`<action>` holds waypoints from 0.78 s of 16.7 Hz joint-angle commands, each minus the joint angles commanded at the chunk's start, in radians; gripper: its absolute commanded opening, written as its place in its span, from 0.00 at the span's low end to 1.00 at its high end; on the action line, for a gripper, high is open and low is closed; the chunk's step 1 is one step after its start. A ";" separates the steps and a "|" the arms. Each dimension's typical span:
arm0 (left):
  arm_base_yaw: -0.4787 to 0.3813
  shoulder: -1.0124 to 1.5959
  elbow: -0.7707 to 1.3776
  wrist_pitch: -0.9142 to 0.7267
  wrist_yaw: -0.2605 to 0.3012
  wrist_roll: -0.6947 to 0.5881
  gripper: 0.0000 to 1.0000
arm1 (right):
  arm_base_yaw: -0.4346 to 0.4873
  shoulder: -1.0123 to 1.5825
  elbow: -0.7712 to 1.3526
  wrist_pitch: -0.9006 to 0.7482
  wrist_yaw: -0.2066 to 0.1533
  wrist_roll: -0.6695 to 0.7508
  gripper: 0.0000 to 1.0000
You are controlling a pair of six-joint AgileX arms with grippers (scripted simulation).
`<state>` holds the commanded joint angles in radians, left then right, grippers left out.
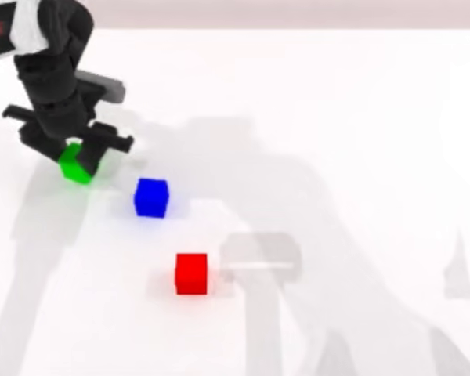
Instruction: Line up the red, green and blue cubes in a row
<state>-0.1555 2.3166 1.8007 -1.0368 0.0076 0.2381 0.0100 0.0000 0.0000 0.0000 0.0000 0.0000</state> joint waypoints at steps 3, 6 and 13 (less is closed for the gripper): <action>0.010 -0.026 0.079 -0.116 0.000 -0.003 0.00 | 0.000 0.000 0.000 0.000 0.000 0.000 1.00; 0.016 -0.050 0.138 -0.193 0.000 -0.003 0.00 | 0.000 0.000 0.000 0.000 0.000 0.000 1.00; -0.019 -0.050 0.140 -0.198 -0.002 -0.035 0.00 | 0.000 0.000 0.000 0.000 0.000 0.000 1.00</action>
<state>-0.1746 2.2662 1.9409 -1.2344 0.0059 0.2030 0.0100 0.0000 0.0000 0.0000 0.0000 0.0000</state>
